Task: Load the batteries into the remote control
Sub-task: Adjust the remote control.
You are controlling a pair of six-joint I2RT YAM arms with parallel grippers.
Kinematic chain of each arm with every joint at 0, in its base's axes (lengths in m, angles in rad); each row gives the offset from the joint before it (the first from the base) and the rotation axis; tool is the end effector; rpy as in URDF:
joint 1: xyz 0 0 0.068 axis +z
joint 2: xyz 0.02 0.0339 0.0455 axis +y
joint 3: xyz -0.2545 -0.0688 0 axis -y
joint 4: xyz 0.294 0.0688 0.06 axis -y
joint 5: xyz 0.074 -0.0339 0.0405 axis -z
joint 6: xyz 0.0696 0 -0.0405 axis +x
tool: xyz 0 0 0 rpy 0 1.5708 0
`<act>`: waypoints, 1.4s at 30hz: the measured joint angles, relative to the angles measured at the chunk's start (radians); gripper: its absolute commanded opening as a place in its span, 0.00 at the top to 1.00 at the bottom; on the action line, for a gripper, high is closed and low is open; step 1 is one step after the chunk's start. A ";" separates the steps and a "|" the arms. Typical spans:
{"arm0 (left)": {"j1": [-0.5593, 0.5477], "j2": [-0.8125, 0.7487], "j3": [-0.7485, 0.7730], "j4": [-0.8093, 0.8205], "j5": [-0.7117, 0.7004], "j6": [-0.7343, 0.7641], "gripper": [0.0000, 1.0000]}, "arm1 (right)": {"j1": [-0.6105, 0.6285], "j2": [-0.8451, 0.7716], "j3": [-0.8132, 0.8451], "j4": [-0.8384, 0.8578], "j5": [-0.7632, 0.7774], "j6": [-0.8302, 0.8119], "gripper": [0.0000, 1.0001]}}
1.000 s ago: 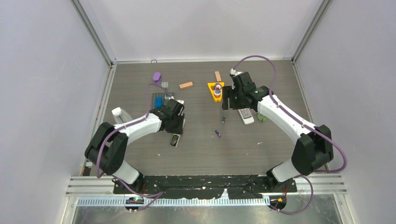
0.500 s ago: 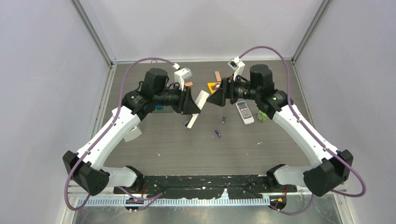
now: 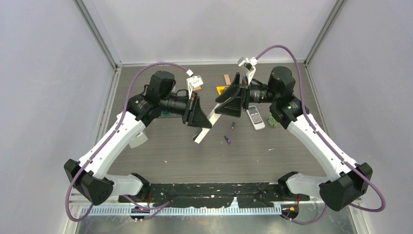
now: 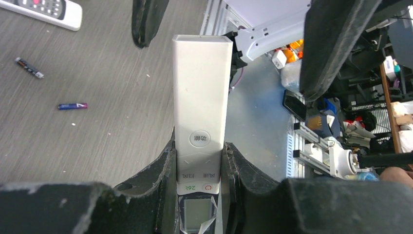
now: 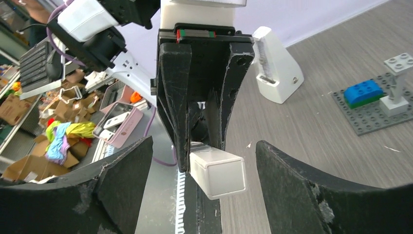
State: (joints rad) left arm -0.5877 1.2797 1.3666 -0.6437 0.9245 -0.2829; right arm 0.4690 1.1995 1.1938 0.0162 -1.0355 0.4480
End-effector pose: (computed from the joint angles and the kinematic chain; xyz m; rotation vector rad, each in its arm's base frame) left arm 0.2464 -0.2309 0.3813 0.9158 2.0377 -1.4770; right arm 0.2686 0.2032 0.4101 -0.9062 1.5369 1.4814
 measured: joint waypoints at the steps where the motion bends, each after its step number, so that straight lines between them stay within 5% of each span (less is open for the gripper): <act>1: 0.000 0.000 0.000 0.002 0.012 -0.001 1.00 | 0.001 0.004 0.000 0.002 -0.014 0.000 0.17; 5: 0.000 0.000 0.000 0.007 0.047 -0.005 1.00 | 0.013 0.023 0.001 -0.040 -0.064 -0.037 0.22; 12: 0.000 0.000 0.000 0.027 0.087 -0.026 0.99 | 0.042 0.046 0.005 -0.195 -0.073 -0.145 0.59; 15: 0.003 0.000 -0.005 0.031 0.095 -0.026 0.93 | 0.046 0.047 0.008 -0.194 -0.077 -0.119 0.74; 18: 0.009 -0.003 -0.006 0.045 0.111 -0.027 0.73 | 0.046 0.041 -0.014 -0.117 -0.082 -0.032 0.92; 22: 0.025 -0.012 -0.024 0.081 0.120 -0.070 0.47 | 0.046 0.026 -0.076 0.023 -0.054 0.113 0.95; 25: 0.039 -0.025 -0.059 0.157 0.113 -0.132 0.38 | 0.050 0.029 -0.094 0.080 0.037 0.227 0.95; 33: 0.071 -0.073 -0.143 0.293 -0.029 -0.215 0.41 | 0.051 0.061 -0.080 0.035 0.224 0.474 0.95; 42: 0.071 -0.150 -0.243 0.362 -0.154 -0.143 0.48 | 0.051 0.064 -0.133 -0.004 0.329 0.745 0.95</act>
State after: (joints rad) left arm -0.5167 1.1294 1.1236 -0.2817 0.7708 -0.4255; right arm 0.5198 1.2636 1.0607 0.0120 -0.7067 1.1931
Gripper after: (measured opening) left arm 0.566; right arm 0.403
